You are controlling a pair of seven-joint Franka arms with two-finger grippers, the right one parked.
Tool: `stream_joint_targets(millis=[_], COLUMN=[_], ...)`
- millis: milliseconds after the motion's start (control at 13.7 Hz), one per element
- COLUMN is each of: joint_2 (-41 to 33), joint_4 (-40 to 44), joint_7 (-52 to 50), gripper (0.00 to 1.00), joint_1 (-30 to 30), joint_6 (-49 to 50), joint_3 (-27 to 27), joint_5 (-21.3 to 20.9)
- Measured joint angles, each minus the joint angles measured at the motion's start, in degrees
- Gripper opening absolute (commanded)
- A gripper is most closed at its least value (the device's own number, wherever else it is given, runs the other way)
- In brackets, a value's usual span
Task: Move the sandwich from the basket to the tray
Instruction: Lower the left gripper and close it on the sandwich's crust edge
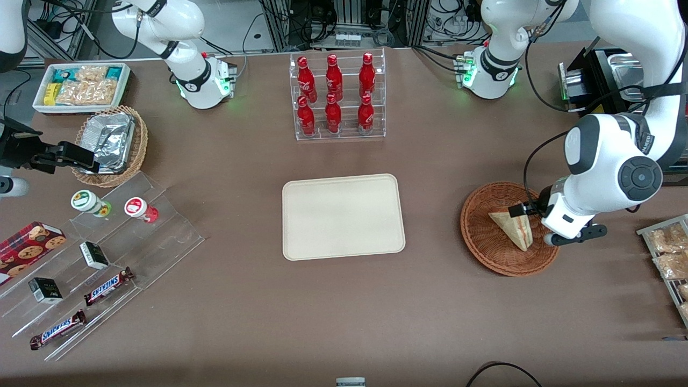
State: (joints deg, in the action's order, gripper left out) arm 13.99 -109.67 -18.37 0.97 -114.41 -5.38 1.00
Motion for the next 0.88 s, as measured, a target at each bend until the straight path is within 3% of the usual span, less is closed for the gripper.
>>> stream_joint_targets(millis=[438,876], joint_2=[-4.26,-4.06], joint_4=[-9.53,-14.2], joint_7=[-16.7,-19.39], gripper=[1.0,1.0], joint_1=[0.03,0.03], joint_6=[-10.04,-16.39], joint_3=[0.19,0.19], joint_5=[0.0,0.0])
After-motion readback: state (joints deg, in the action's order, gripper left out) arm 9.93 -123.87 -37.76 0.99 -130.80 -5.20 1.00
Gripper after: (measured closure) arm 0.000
